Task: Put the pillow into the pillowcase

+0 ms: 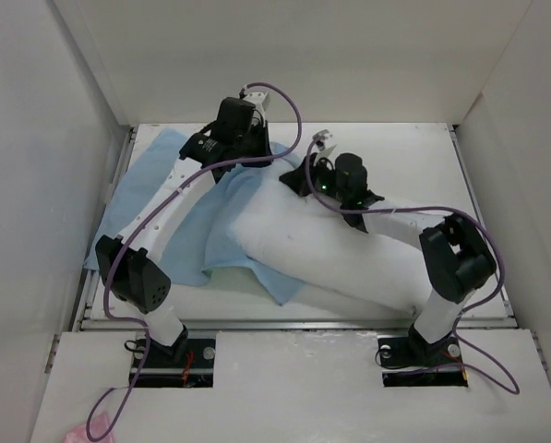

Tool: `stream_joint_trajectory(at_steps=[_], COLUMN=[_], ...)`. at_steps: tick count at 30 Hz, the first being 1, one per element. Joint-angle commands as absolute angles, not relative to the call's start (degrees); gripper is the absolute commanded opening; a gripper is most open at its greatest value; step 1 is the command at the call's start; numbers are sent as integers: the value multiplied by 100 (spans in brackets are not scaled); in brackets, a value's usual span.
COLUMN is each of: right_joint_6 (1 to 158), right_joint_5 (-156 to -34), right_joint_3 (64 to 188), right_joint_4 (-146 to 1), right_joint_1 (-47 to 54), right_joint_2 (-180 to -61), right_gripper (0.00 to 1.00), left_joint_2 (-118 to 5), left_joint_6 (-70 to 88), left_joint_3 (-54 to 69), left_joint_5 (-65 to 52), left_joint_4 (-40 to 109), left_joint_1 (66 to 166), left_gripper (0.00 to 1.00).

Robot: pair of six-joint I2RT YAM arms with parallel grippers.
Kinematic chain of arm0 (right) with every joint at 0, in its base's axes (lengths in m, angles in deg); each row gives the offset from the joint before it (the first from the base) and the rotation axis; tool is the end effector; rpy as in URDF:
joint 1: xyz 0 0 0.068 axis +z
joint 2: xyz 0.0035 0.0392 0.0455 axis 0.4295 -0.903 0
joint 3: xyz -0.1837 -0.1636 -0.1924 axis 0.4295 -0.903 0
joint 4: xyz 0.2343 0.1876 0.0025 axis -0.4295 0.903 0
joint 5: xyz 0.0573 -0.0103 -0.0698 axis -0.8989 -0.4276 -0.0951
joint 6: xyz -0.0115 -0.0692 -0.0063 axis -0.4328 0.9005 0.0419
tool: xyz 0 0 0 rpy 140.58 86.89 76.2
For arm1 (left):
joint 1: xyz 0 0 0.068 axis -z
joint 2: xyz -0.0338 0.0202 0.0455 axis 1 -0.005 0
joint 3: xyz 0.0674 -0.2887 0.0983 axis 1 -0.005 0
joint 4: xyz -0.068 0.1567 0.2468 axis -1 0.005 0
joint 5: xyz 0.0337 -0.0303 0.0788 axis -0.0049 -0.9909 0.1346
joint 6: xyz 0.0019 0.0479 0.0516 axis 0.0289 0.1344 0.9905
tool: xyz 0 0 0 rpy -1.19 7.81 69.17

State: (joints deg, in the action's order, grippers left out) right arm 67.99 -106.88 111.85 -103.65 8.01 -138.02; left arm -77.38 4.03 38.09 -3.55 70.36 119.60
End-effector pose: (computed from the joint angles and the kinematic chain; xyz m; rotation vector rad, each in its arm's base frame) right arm 0.3713 0.2680 0.2720 -0.4912 1.7129 0.9514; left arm 0.3849 -0.2272 0.4479 0.3050 2.0772 -0.5880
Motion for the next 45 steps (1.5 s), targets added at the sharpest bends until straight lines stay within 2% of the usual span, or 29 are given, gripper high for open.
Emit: stream_joint_trajectory(at_steps=[1,4,8,13,16,20,23,25,28,31,33,34,35,36,37,39,45], right_joint_6=[5198,5136,5136,5136,5136,5136,5328,5391,5269,4866,4513,4346,4058,3985,3984,4054,5369], right_joint_5=[-10930,-10527,-10123,-9410,-9724,-10893,-10676,-10351,-10042,-10076,-10663,-10909,-11086,-11192,-11193,-10818,-9841], right_joint_3=[11283,11608,12548,12910,12910,12578,11702,11444,11714,12206,12566,12637,12638,12481,12314,11989,11416], right_joint_4=[-12240,-12083,-11477,-10914,-11071,-11753,-12195,-12600,-12575,-12844,-13039,-13110,-13189,-13190,-13190,-12832,-10481], right_joint_1=[217,154,154,154,154,320,541,594,594,463,269,190,120,-3,-56,-204,-399], right_joint_2=[-13963,-14077,-14490,-15140,-15316,-15239,-14870,-14675,-14728,-15086,-15316,-15474,-15475,-15475,-15266,-14949,-13640], right_gripper=[0,0,0,0,0,0,0,0,0,0,8,13,18,35,47,73,77], left_joint_2=[-7303,-7250,-7652,-8093,-8277,-8866,-9331,-9394,-9325,-9158,-9087,-9087,-9009,-8912,-8824,-8596,-7418], left_joint_6=[233,303,505,576,576,313,-179,-346,-269,56,197,198,198,198,198,198,-92], left_joint_3=[3349,3207,3619,4349,4612,5394,5895,5897,5791,5853,5853,5853,5853,5853,5618,5240,3789], left_joint_5=[-840,-989,-1498,-2264,-2202,-1563,-1209,-1848,-2141,-1781,-1842,-1842,-1485,-1256,-1027,-613,791], left_joint_4=[6320,6319,6258,6126,6004,6203,6275,6092,5863,5959,6029,6169,6274,6371,6450,6513,6451], left_joint_1=[12082,12276,12627,12962,12962,12559,11928,11732,11748,12012,12074,12074,12074,12074,12004,11925,11670], left_gripper=[0,0,0,0,0,0,0,0,0,0,0,6,21,44,97,100,100])
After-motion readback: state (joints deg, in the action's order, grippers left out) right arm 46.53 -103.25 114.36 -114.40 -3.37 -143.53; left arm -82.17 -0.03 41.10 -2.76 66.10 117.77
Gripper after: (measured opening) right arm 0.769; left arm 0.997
